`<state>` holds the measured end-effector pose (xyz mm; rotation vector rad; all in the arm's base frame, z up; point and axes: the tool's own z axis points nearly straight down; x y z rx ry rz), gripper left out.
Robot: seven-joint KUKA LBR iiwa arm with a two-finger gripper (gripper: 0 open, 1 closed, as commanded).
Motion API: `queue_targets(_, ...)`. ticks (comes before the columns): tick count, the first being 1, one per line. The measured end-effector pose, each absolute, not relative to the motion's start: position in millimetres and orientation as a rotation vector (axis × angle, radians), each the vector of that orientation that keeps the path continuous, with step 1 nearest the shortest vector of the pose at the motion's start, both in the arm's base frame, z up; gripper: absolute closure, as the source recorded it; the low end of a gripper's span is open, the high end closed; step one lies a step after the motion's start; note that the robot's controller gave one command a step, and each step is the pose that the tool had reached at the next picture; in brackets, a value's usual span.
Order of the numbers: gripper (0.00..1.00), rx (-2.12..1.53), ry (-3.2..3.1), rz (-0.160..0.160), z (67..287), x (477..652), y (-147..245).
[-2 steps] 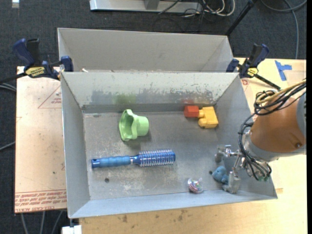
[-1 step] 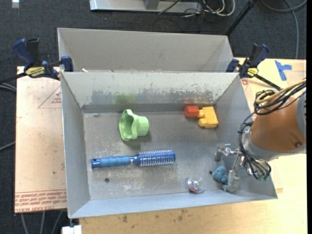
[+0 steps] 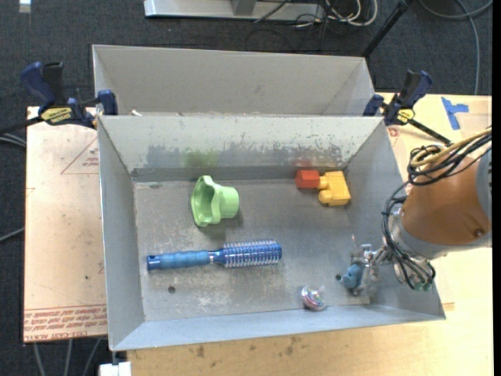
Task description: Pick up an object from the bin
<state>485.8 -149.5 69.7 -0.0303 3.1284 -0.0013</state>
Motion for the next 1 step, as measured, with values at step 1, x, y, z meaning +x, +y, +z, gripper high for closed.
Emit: queue_targets(1, 1.0, -0.031, 3.137, -0.001, 101.8, 487.2, -149.5)
